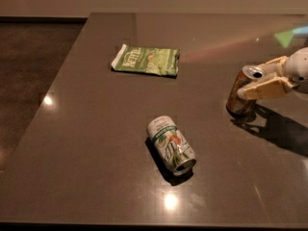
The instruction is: Knock orange can over
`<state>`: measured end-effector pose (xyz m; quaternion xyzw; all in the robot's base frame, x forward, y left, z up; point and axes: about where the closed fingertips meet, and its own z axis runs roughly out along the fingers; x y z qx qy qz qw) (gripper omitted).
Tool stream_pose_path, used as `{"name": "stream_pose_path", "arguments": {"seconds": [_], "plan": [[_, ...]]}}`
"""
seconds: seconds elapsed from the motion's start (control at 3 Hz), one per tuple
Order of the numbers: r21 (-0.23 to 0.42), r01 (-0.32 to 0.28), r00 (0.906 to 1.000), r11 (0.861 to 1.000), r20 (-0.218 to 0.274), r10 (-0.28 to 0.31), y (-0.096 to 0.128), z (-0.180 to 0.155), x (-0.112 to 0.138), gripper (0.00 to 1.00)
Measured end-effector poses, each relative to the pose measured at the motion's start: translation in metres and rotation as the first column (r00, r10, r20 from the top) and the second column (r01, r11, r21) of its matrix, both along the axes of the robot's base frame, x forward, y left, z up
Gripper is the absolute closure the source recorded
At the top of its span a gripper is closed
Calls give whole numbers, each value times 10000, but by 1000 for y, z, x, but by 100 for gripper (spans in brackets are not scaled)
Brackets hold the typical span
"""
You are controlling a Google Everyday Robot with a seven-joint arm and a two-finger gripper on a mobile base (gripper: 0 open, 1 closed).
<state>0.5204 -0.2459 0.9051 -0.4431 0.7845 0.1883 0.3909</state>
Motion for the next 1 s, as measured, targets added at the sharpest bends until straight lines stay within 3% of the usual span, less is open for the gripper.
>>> {"name": "stream_pose_path", "arguments": {"seconds": [0.33, 0.67, 1.0], "plan": [[93, -32, 10000, 10000, 55, 31, 2, 6, 2, 64], [-485, -188, 9998, 9986, -124, 182, 5, 21, 9, 88], [-1734, -530, 9966, 9834, -720, 410, 13, 34, 23, 100]]}}
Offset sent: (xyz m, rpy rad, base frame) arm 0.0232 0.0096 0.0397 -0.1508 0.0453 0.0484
